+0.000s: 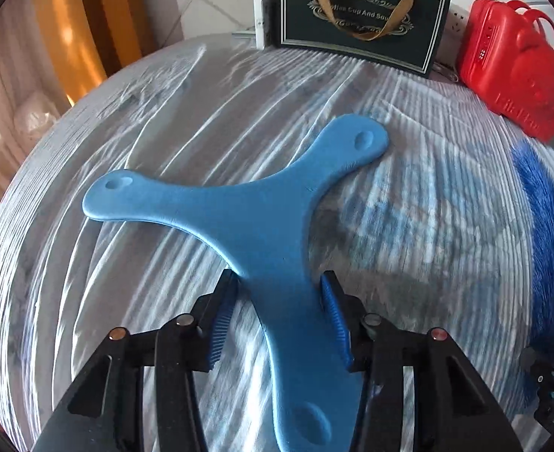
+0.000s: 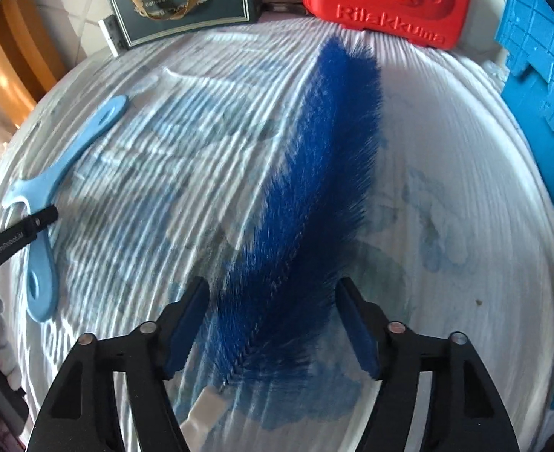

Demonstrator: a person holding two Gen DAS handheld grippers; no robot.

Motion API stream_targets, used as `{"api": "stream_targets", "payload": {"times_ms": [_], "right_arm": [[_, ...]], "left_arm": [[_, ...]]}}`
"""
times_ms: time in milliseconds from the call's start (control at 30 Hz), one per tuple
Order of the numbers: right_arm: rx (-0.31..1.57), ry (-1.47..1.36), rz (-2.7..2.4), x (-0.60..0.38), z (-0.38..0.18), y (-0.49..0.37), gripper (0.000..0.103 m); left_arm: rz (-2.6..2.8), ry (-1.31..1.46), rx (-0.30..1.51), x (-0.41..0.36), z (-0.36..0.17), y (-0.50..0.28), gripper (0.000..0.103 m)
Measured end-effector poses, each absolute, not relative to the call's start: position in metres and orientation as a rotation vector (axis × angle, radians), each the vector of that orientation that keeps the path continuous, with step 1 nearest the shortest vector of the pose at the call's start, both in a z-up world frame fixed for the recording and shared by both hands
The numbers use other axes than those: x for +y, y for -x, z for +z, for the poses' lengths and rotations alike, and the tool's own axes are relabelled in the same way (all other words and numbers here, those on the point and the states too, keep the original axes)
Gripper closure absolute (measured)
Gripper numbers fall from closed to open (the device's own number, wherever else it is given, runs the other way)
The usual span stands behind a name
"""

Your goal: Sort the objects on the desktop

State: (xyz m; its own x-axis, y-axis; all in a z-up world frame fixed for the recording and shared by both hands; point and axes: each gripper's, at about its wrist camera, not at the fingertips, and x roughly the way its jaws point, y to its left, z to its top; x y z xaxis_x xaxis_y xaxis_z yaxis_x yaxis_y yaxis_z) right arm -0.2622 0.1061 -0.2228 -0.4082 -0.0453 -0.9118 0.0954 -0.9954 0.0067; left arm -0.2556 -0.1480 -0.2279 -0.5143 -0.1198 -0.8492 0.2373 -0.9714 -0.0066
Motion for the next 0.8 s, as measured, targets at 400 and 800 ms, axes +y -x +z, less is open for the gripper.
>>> {"api": "stream_targets", "payload": {"times_ms": [400, 800], "right_arm": [[0.133, -1.525, -2.545, 0.106, -0.18, 0.249, 0.081], [0.14, -1.308, -2.689, 0.129, -0.105, 0.218, 0.096]], "left_arm": [[-2.684, -1.282, 0.329, -0.156, -0.167, 0.21, 0.077], [-2.864, -1.197, 0.304, -0.128, -0.113, 0.177, 0.091]]}}
